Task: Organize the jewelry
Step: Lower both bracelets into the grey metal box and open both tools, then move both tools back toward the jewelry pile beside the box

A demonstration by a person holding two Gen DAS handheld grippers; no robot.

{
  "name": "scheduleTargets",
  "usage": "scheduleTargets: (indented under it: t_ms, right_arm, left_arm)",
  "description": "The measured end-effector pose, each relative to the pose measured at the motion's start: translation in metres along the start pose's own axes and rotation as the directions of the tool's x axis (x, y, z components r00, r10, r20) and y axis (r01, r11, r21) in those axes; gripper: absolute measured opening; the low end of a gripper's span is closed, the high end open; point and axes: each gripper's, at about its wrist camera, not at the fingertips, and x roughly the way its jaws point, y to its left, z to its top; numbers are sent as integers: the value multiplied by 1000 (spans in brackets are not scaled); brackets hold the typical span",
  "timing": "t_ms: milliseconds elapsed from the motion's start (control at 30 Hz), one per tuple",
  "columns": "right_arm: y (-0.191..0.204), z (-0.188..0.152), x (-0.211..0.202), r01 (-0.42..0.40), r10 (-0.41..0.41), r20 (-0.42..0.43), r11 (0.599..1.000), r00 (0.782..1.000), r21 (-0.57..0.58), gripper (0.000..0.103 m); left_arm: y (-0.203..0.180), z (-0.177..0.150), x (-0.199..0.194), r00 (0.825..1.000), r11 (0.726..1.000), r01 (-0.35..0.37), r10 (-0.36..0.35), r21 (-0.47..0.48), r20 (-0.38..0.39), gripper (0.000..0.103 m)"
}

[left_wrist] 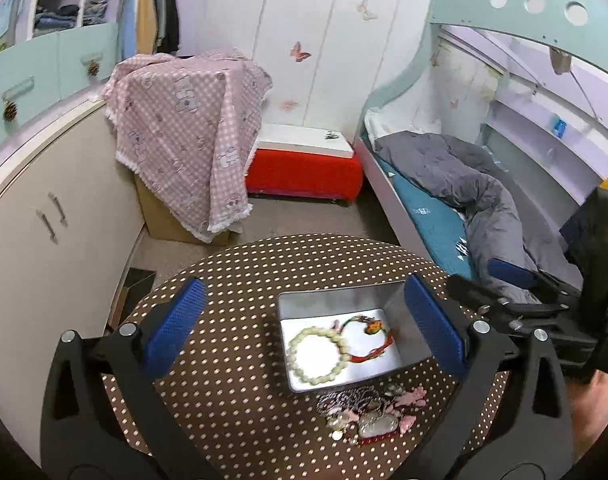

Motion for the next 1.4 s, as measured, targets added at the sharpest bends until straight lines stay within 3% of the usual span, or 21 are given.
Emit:
scheduleTargets:
  t_ms: [467,767,1033,1267,1400]
  right_arm:
    - [19,-25,-98,112,-114,135,993,984,23,95]
    - [29,-47,-128,47,-40,168,998,985,-38,95]
    - [20,-75,-112,5,5,110,996,994,-91,95]
    - [13,-113,-70,-21,19,-25,997,1000,-79,93]
    - [18,-128,-38,-56,46,-108,994,993,-94,71]
  left_arm:
    - [10,-28,-85,980,995,-93,85,39,180,97]
    - [-5,-65,-110,968,989,-136,121,58,218,97]
    - [-6,-100,-101,970,982,-187,179,36,165,97]
    - [1,-118,-79,979,981,-187,182,46,92,97]
    - [1,-126,-66,982,982,-182,179,59,59,97]
